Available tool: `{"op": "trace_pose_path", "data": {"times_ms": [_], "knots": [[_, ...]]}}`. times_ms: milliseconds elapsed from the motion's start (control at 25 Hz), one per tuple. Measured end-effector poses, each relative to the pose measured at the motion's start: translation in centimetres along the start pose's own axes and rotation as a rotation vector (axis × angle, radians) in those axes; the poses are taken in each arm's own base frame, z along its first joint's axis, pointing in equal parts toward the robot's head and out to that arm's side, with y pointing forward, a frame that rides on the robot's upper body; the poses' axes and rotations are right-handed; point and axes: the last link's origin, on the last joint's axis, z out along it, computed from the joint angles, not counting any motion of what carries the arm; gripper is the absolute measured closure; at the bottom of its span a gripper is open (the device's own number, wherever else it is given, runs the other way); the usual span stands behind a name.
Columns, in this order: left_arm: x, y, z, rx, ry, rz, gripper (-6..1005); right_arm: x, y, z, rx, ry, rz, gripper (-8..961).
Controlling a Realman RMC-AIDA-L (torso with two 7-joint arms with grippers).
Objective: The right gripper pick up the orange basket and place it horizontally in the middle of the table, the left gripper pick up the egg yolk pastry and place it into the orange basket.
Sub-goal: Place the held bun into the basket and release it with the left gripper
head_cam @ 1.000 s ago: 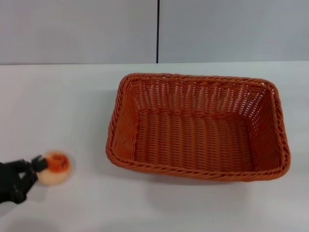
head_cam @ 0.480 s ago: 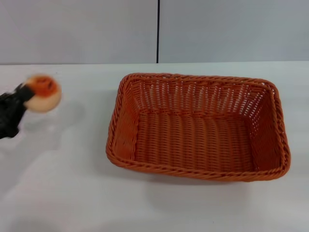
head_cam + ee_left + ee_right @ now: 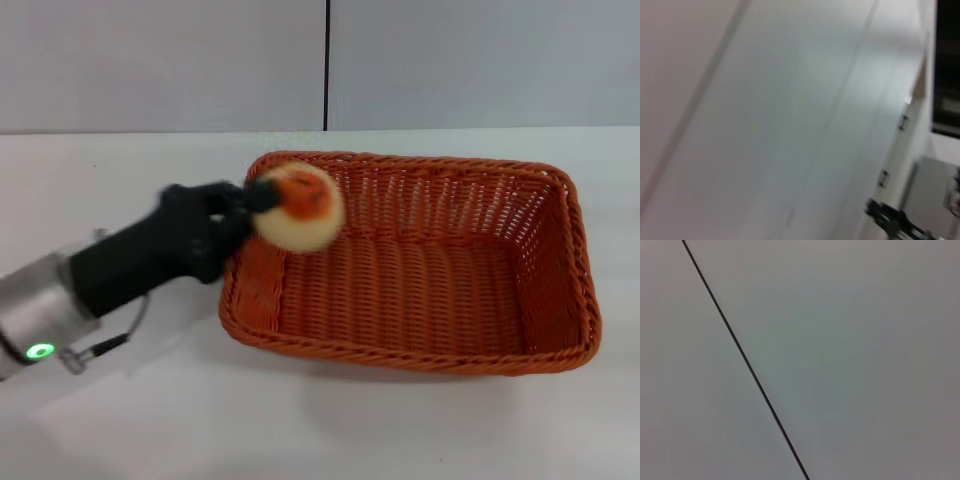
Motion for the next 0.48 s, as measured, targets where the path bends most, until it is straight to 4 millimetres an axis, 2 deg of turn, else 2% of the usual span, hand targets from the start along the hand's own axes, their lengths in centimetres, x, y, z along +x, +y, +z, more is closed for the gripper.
{"op": "trace_pose_path", "data": {"times_ms": [160, 480], "knots": [[-0.9, -0.3, 2.2, -0.011, -0.056, -0.021, 952, 0.2, 0.0, 0.0, 0.006, 0.004, 0.002, 577], [-0.8, -0.7, 1.9, 0.043, -0.020, -0.016, 846, 0.3, -0.2, -0.2, 0.013, 0.006, 0.009, 577]]}}
